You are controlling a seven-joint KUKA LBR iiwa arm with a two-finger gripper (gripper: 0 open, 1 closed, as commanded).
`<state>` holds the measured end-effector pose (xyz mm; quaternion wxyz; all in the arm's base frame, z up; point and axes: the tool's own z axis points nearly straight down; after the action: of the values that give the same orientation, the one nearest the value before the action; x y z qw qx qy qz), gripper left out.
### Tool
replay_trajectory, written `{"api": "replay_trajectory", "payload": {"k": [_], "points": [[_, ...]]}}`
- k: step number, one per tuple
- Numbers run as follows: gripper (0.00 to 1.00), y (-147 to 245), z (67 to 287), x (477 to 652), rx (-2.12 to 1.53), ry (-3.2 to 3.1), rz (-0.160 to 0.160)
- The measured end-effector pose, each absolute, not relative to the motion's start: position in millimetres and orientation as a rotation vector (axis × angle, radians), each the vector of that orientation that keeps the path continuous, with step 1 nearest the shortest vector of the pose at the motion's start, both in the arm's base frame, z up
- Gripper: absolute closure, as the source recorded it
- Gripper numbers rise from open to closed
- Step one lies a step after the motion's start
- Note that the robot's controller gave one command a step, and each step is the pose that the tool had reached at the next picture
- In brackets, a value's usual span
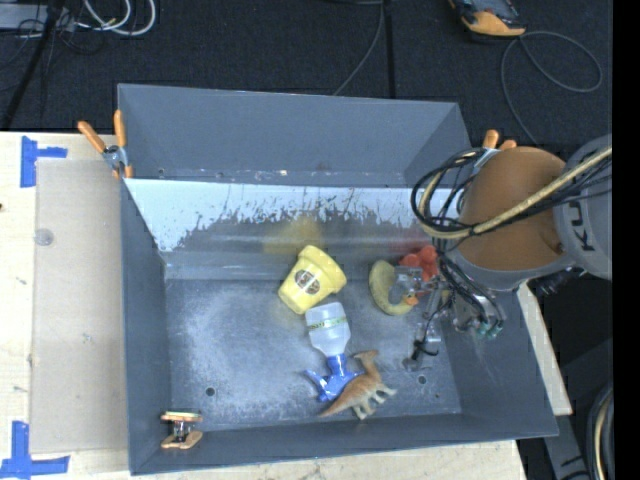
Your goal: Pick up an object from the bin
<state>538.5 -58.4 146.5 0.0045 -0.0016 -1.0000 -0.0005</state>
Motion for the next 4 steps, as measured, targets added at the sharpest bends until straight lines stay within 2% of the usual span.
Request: {"api": "replay_trajectory", "payload": {"k": [1, 2, 3, 4], "points": [[0.00, -58, 151, 540.3, -0.002, -3.140, 0.000], [0.00, -36, 117, 539.8, 0.080, -3.142, 0.002], [0.00, -18, 86, 514.5, -0.077, -3.135, -0.001], [1.00, -6, 74, 505.3, 0.152, -3.139, 0.004]]}}
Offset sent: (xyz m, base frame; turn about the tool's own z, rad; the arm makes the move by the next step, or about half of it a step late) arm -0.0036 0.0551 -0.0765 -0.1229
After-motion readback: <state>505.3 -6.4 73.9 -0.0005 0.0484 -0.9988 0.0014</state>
